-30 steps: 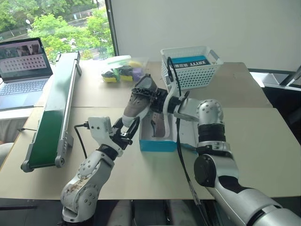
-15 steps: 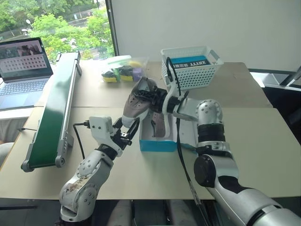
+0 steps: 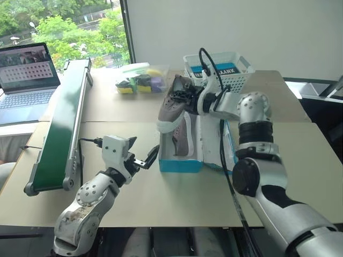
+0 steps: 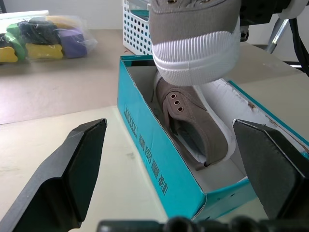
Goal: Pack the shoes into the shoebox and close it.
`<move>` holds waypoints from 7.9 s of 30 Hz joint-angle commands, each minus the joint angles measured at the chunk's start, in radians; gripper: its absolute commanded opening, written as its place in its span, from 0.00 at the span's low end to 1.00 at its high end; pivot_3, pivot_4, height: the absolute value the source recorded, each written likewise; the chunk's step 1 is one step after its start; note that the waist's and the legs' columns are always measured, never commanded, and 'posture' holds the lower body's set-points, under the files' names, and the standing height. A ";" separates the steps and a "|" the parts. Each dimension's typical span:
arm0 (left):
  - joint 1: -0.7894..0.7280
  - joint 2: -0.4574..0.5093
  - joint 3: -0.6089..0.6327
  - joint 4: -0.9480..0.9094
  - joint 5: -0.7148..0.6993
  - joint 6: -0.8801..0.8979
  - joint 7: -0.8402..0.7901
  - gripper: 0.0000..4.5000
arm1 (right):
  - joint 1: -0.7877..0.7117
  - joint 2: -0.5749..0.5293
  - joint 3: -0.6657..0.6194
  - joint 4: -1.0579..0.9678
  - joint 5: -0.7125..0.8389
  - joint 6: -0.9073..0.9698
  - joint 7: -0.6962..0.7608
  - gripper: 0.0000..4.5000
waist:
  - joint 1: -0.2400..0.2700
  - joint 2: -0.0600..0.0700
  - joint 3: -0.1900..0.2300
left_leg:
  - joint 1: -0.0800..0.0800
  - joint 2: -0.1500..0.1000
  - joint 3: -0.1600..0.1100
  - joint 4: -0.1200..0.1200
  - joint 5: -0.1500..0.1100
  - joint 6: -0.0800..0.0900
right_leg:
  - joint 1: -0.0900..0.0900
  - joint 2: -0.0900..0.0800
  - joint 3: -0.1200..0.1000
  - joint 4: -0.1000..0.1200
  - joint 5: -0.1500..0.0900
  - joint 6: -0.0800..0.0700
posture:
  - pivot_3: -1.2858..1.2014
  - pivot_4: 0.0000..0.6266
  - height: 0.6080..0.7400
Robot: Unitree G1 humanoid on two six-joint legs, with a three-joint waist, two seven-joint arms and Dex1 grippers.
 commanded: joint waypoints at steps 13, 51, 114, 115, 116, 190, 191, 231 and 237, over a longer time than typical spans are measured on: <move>0.007 -0.065 -0.024 0.014 0.058 -0.073 -0.008 0.99 | -0.137 0.154 0.334 0.448 -0.423 -0.299 0.194 0.11 | -0.009 0.000 0.000 | 0.006 0.000 0.000 0.000 0.000 0.000 | 0.004 0.000 0.001 0.001 0.000 0.000 | 0.52 0.24 0.96; -0.065 -0.078 0.003 0.029 0.051 -0.013 -0.034 1.00 | -0.224 0.023 0.213 0.261 -0.413 -0.093 0.359 0.74 | 0.001 0.000 0.000 | 0.001 0.000 0.000 -0.002 0.000 0.000 | 0.000 0.000 0.000 0.000 0.000 0.000 | 0.52 0.24 0.96; -0.029 -0.091 -0.009 0.036 0.060 -0.010 -0.038 1.00 | -0.242 0.003 0.358 0.328 -0.619 -0.371 0.480 0.99 | -0.001 0.001 0.001 | 0.001 -0.001 0.000 -0.001 0.000 0.000 | 0.000 0.000 0.000 0.002 0.000 0.000 | 0.52 0.24 0.96; -0.031 -0.089 -0.007 0.037 0.059 -0.010 -0.039 1.00 | -0.239 0.002 0.353 0.316 -0.614 -0.367 0.478 0.99 | 0.000 0.001 0.001 | 0.001 -0.001 0.000 -0.001 0.000 0.000 | 0.000 0.000 0.000 0.002 0.000 0.000 | 0.52 0.24 0.96; -0.031 -0.087 -0.005 0.038 0.059 -0.009 -0.041 1.00 | -0.235 0.001 0.348 0.305 -0.609 -0.366 0.476 0.99 | 0.000 0.001 0.001 | 0.001 -0.001 0.000 0.000 0.000 0.000 | 0.000 -0.001 0.000 0.002 0.000 0.000 | 0.52 0.24 0.96; -0.134 0.117 0.061 0.106 -0.025 0.027 -0.276 1.00 | 1.079 -0.406 0.256 -1.137 -0.113 0.078 0.434 0.00 | 0.027 0.001 0.001 | 0.011 0.003 0.002 0.004 -0.002 0.002 | 0.019 0.002 0.000 -0.012 -0.002 0.012 | 0.52 0.24 0.96; -0.134 0.119 0.061 0.106 -0.026 0.029 -0.279 1.00 | 1.103 -0.350 0.227 -1.125 -0.129 0.067 0.376 0.00 | 0.030 0.001 0.001 | 0.010 0.003 0.002 0.004 -0.002 0.002 | 0.018 0.002 0.000 -0.012 -0.002 0.011 | 0.52 0.24 0.96; -0.079 0.135 0.118 0.044 -0.044 0.058 -0.223 1.00 | 0.865 -0.033 0.195 -1.156 0.623 -0.108 0.256 0.00 | -0.007 0.013 0.004 | 0.013 0.017 0.016 -0.005 -0.003 0.004 | 0.013 0.015 0.013 -0.019 0.005 0.003 | 0.52 0.24 0.96; -0.057 0.155 0.174 0.044 -0.053 0.057 -0.218 1.00 | 0.531 -0.161 0.502 -0.912 0.128 -0.284 0.285 0.00 | 0.000 0.010 0.003 | 0.014 0.020 0.019 -0.004 -0.003 0.004 | 0.012 0.018 0.015 -0.018 0.003 0.006 | 0.52 0.24 0.96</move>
